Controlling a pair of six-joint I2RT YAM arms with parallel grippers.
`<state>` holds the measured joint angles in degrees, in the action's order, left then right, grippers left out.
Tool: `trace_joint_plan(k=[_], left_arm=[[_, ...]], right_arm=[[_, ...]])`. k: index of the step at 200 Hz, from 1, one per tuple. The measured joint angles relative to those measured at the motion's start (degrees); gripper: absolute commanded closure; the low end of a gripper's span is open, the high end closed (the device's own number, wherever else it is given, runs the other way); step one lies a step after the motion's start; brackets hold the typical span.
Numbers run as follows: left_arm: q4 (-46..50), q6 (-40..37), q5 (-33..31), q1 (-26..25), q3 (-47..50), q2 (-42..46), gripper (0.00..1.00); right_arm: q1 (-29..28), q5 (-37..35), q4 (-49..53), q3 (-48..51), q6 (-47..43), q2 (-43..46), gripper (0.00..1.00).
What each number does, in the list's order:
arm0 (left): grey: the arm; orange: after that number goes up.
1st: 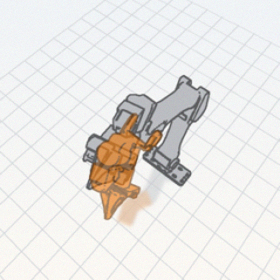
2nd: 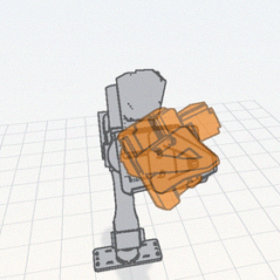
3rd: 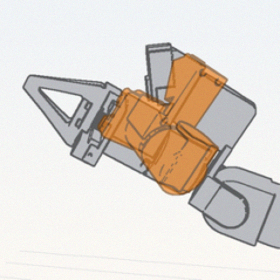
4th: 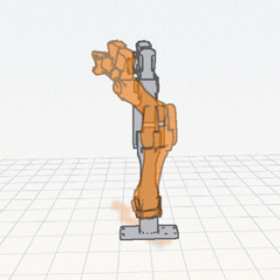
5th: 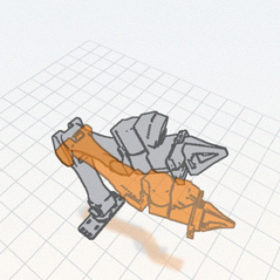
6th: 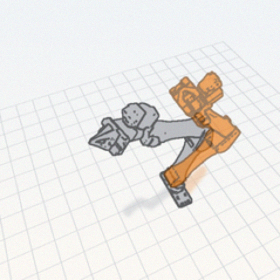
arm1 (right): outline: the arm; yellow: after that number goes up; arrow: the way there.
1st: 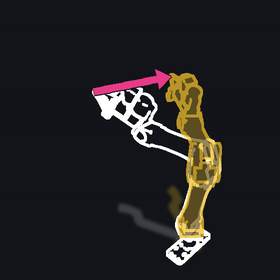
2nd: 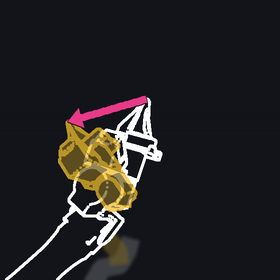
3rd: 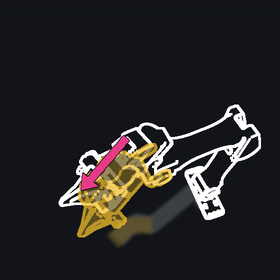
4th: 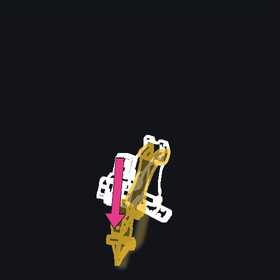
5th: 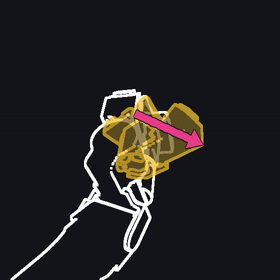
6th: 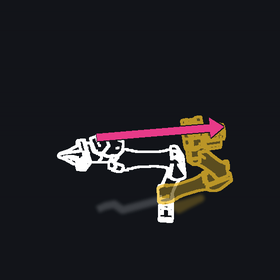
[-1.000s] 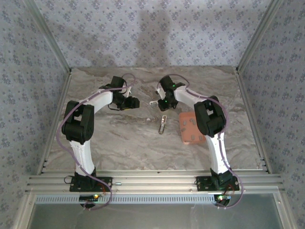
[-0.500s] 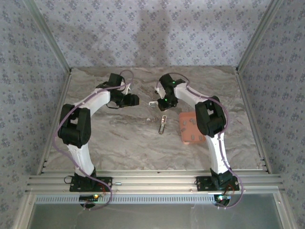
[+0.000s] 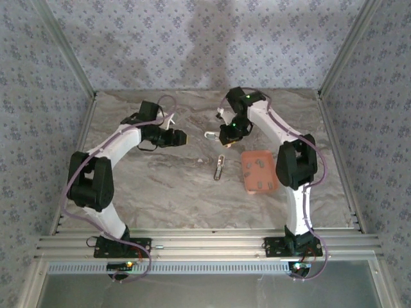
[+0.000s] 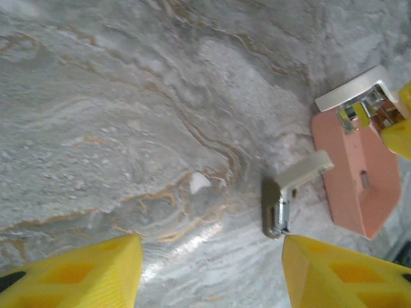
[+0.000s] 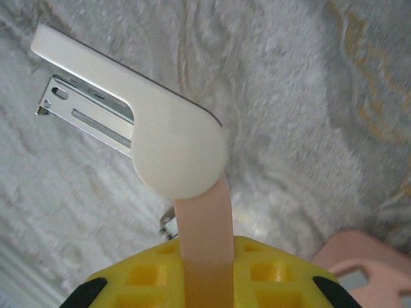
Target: Load the staples into the stapler
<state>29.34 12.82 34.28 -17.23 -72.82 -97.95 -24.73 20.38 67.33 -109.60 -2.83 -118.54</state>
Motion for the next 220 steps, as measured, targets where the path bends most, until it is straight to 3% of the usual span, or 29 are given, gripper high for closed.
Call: trace_joint_plan(k=[70,129,220], left_arm=[[-6.8,-3.7,11.1,-2.9,13.2,12.8,0.35],[-15.1,-4.2,17.7,-6.9,23.9,18.5,0.31],[-21.5,-2.3,22.3,-8.8,26.1,18.7,0.51]], right_arm=[[-3.7,10.7,11.7,3.1,3.2,6.2,0.91],[-8.7,16.6,14.6,8.7,5.1,8.4,0.91],[-9.9,18.3,14.8,9.5,6.6,8.4,0.91]])
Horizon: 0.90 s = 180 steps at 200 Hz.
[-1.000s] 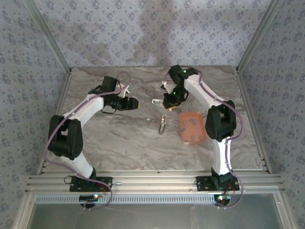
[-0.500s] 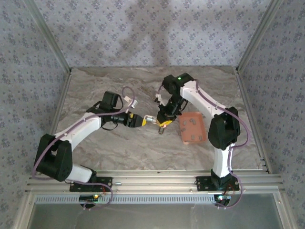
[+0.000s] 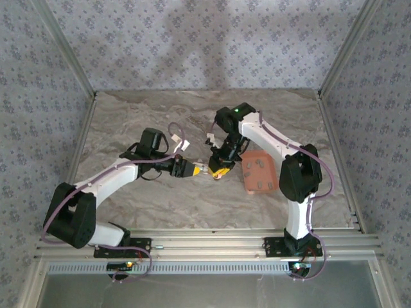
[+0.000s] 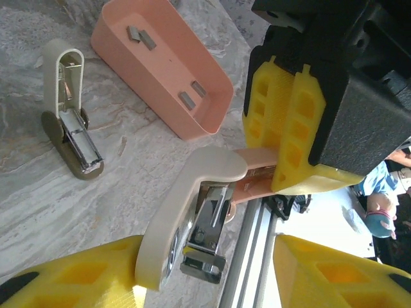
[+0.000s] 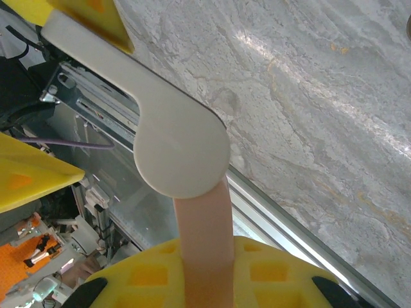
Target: Load the staples into the stapler
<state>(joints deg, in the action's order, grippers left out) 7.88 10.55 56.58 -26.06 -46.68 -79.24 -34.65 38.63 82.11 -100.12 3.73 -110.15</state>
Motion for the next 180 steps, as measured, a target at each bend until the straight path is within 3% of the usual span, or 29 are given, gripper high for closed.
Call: trace_joint_plan(k=[76,91,102,121,180], left_arm=[[-0.3,-0.3,1.1,-0.7,0.0,-1.5,0.65],[-0.3,-0.2,1.1,-0.7,0.0,-1.6,0.63],[-0.5,-0.3,1.1,-0.7,0.0,-1.6,0.55],[-0.7,0.3,1.0,-0.7,0.0,-1.6,0.54],[-1.7,1.3,1.1,-0.7,0.0,-1.8,0.71]], right_arm=[[0.0,0.5,0.0,0.0,0.0,0.0,0.91],[0.0,0.8,0.0,0.0,0.0,0.0,0.91],[-0.1,0.9,0.0,0.0,0.0,0.0,0.91],[-0.3,1.2,0.0,0.0,0.0,0.0,0.91],[-0.7,1.3,0.0,0.0,0.0,0.0,0.91]])
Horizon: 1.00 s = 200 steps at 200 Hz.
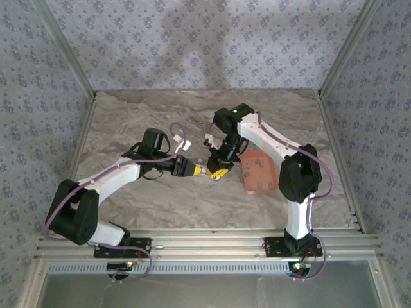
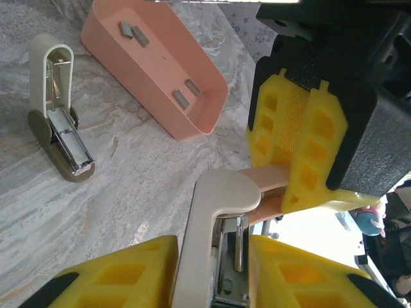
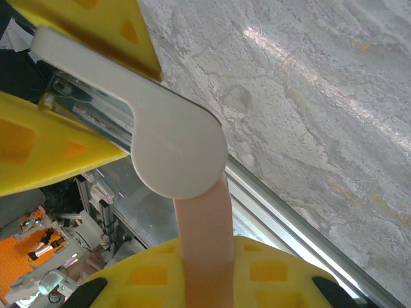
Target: Load the staples into the stapler
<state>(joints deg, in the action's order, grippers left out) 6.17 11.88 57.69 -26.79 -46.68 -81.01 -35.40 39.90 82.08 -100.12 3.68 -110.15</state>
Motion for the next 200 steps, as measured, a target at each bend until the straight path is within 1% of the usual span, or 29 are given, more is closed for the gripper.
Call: trace_joint_plan(k=[6,21,41,74,82,95,122,140,158,169,180,195,200], left_arm=[[0.0,0.0,0.0,0.0,0.0,0.0,0.73],[0.0,-0.3,0.0,0.0,0.0,0.0,0.74],[0.0,-0.3,0.0,0.0,0.0,0.0,0.75],[0.0,0.9,0.0,0.0,0.0,-0.1,0.76],[-0.2,1.7,0.0,0.0,0.0,-0.1,0.76],[-1.1,3.5,0.0,0.0,0.2,-0.1,0.75],[-6.2,9.7,0.2,0.0,2.6,-0.1,0.75],[-10.0,14.4,0.3,0.0,4.7,-0.1,0.75],[-13.4,19.0,0.7,-0.4,5.8,-0.2,0.74],[-15.3,21.2,0.9,-0.8,5.9,-0.5,0.74],[-16.8,22.9,1.1,-1.2,5.9,-0.5,0.74],[-18.3,24.5,1.3,-1.5,5.9,-0.5,0.74],[-18.7,24.9,1.4,-1.7,5.9,-0.5,0.74]], right_arm=[[0.0,0.0,0.0,0.0,0.0,0.0,0.9],[0.1,0.0,0.0,0.0,0.0,0.0,0.89],[0.1,0.0,0.0,0.0,0.0,0.0,0.82],[0.7,-1.0,-1.0,0.0,0.9,1.0,0.64],[0.9,-1.6,-1.4,0.0,1.2,1.7,0.6],[1.3,-2.7,-2.5,0.0,1.6,3.5,0.58],[2.6,-4.4,-6.5,0.5,2.7,8.8,0.52],[3.4,-6.4,-11.8,3.9,3.2,14.2,0.48],[4.3,-8.6,-20.2,10.9,3.8,21.7,0.46],[5.0,-9.3,-27.1,17.3,4.3,27.2,0.43],[5.8,-9.6,-35.5,24.9,4.3,33.3,0.45],[6.7,-10.2,-47.3,35.4,2.0,40.9,0.43],[6.9,-10.3,-51.5,39.4,0.7,43.6,0.4]])
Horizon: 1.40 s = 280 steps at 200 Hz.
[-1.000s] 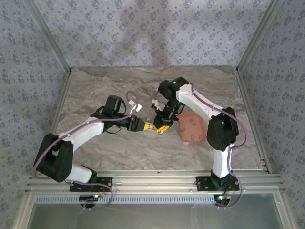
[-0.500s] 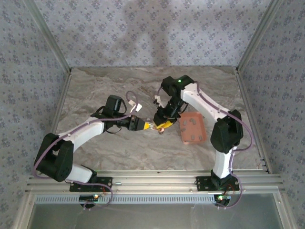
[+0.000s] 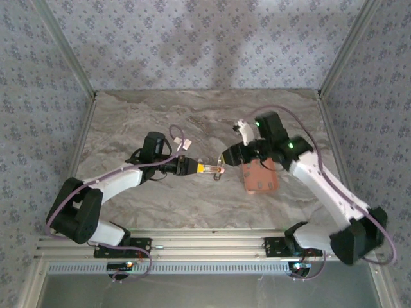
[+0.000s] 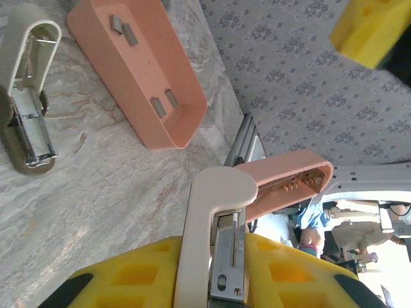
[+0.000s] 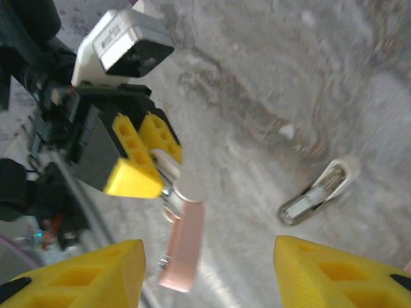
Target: Load the staples into the stapler
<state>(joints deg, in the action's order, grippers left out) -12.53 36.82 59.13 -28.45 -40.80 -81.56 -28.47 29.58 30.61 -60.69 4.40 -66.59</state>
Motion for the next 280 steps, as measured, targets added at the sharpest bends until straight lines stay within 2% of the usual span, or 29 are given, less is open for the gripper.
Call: trace_joint_plan(k=[11,39,75,107,145,184,225,257,280], left_arm=[[-0.9,0.9,0.3,-0.2,0.0,0.0,0.74],[-1.9,2.3,1.2,-0.5,-0.3,-0.3,0.74],[-2.8,3.0,1.8,-0.9,-1.1,-1.0,0.74],[-3.2,3.4,1.8,-1.5,-1.8,-1.9,0.74],[-4.0,3.5,2.8,-2.1,-2.1,-2.2,0.74],[-4.9,4.4,3.5,-2.1,-2.6,-2.2,0.74],[-5.6,4.8,4.5,-2.1,-2.7,-2.2,0.74],[-5.7,4.9,4.5,-2.5,-3.0,-2.3,0.74],[-5.8,4.9,4.5,-2.7,-3.5,-2.3,0.74]], right_arm=[[0.0,-0.2,-7.9,7.4,-3.0,4.6,0.3],[-0.1,-0.1,-22.9,21.4,-11.8,12.5,0.29],[0.6,2.9,-29.6,24.0,-22.8,13.3,0.31],[0.6,7.9,-32.6,24.0,-29.0,10.5,0.36],[1.2,11.8,-33.8,24.2,-33.8,8.9,0.37],[2.5,14.0,-33.7,24.3,-38.4,9.2,0.45],[2.2,16.2,-34.6,24.4,-41.1,8.1,0.48],[1.8,17.1,-35.6,24.4,-42.0,6.5,0.58],[1.6,18.1,-36.5,24.5,-42.6,6.1,0.72]])
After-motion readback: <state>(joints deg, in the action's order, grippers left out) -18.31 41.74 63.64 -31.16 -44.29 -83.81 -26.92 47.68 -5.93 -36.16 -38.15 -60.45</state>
